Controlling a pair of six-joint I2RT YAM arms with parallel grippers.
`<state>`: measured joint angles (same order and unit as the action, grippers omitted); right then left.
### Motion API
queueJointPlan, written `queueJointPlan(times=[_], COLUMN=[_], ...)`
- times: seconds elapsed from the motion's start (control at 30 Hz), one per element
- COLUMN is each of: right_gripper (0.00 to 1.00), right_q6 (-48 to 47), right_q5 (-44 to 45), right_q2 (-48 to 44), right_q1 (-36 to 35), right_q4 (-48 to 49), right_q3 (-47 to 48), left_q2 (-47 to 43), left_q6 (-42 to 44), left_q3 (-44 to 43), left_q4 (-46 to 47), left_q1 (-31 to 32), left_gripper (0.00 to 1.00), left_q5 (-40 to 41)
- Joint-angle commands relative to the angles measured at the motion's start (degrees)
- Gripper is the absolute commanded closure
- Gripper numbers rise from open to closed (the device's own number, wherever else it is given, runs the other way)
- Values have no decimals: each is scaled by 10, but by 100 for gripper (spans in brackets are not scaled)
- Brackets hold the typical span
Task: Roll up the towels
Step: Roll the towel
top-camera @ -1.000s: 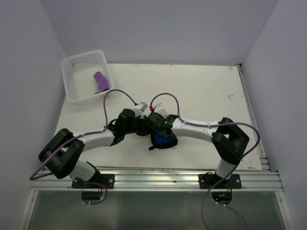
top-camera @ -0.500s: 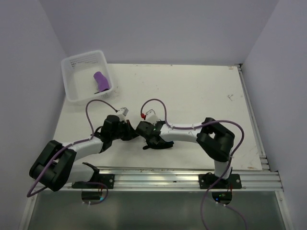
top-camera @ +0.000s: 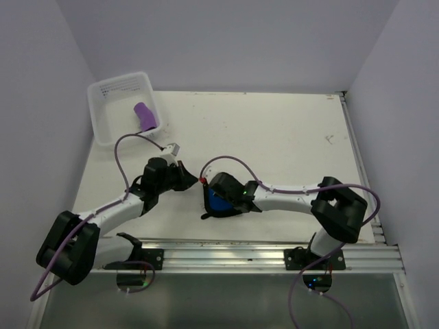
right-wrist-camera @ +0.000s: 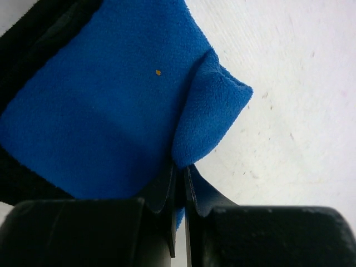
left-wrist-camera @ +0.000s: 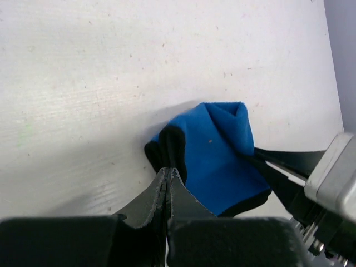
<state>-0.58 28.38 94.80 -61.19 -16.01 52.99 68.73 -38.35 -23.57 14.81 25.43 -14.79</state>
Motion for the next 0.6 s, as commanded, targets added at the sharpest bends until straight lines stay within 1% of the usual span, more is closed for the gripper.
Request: queueJointPlan(times=[0.0,0.07,0.1,0.23,0.3,0.4,0.47,0.57], right_gripper=[100,100,100,100,100,100,100,100], right_q6=[-136,-174,-183,-202,-200,-193,-179,-152], right_q5=[-68,-96,-116,-126,-129,-125,-120,-135], right_q2=[-24,-34,-44,-56,-53,-38,-30,-25], right_q1=[-2,-2,-2,1,9,17,29,51], right_q4=[43,54,57,75,75,77,91,112], right_q3=[-10,-21,-31,-38,-34,-20,-12,-5], left_q2=[-9,0,16,85,123,150,156,147], left_q6=[27,31,34,35,32,20,16,4], left_q3=[-24,-27,-27,-46,-50,-39,-29,-16], left_q4=[-25,-19,-1,38,65,116,143,147], left_q1=[-7,-8,-9,-9,-9,-7,-3,9], left_gripper=[100,100,100,100,100,100,100,100], left_q5=[36,40,40,34,19,-7,-23,-24])
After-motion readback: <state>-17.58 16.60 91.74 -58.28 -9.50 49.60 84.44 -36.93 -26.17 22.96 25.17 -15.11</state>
